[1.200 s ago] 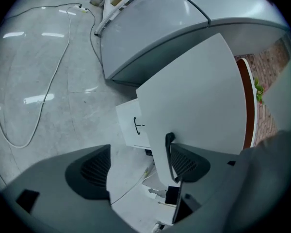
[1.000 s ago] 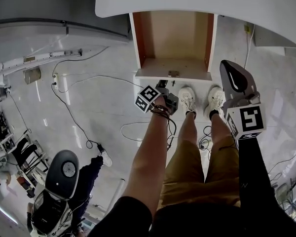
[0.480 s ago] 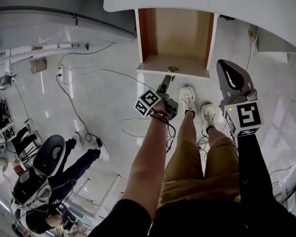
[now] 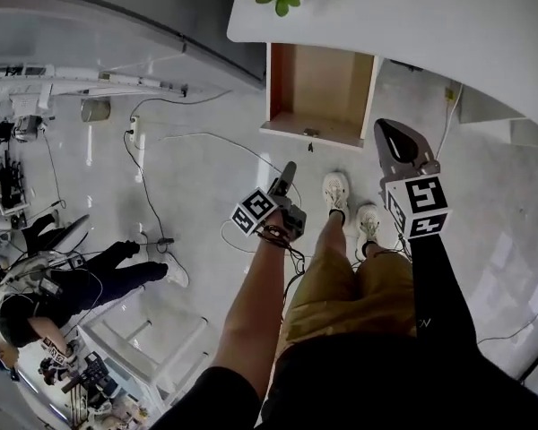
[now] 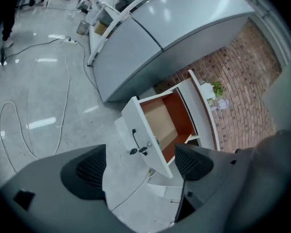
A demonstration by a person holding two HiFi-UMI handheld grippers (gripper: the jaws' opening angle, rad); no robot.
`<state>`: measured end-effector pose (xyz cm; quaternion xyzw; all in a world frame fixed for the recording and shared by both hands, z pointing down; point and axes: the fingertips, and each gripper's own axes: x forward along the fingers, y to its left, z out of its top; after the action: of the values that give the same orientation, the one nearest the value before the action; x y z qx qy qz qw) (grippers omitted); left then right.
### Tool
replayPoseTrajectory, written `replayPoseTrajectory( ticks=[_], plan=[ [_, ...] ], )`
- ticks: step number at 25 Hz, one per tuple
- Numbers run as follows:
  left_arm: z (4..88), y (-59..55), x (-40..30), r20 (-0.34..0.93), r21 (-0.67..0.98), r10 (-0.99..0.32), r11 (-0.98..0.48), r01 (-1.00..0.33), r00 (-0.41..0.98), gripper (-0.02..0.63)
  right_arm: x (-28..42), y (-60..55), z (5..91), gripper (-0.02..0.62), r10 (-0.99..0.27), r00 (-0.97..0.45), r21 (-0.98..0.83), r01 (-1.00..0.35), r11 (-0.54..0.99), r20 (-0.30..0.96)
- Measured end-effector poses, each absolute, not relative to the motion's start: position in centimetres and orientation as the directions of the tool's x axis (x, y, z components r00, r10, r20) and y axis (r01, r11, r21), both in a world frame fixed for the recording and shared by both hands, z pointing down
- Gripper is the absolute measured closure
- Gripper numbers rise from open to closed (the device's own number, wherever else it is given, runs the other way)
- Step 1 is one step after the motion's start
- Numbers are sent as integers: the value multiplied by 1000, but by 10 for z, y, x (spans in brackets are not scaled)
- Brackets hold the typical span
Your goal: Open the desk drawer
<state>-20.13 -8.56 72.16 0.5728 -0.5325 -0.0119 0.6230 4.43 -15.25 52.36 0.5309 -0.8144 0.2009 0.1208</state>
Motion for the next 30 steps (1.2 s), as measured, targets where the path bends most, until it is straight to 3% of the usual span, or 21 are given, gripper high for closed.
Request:
replayPoseTrajectory(
  ticks=[4, 9, 19, 30],
  plan=[
    [658, -82, -208, 657, 663, -615, 197, -722, 435, 183, 48, -142, 487, 595, -822, -411, -204, -911, 358, 393],
    [571, -88, -192, 604, 615, -654, 19, -789, 455, 183, 54, -136, 437, 595, -828, -423, -173, -906, 386, 368],
    [423, -104, -147, 417, 477, -765, -275, -835, 491, 184, 71, -133, 344, 595, -866, -413, -107, -910, 399, 283],
    [325, -95, -101, 346, 209, -770, -495, -844, 537, 184, 96, -115, 273, 595, -903, -382, -6, -921, 389, 198]
  ],
)
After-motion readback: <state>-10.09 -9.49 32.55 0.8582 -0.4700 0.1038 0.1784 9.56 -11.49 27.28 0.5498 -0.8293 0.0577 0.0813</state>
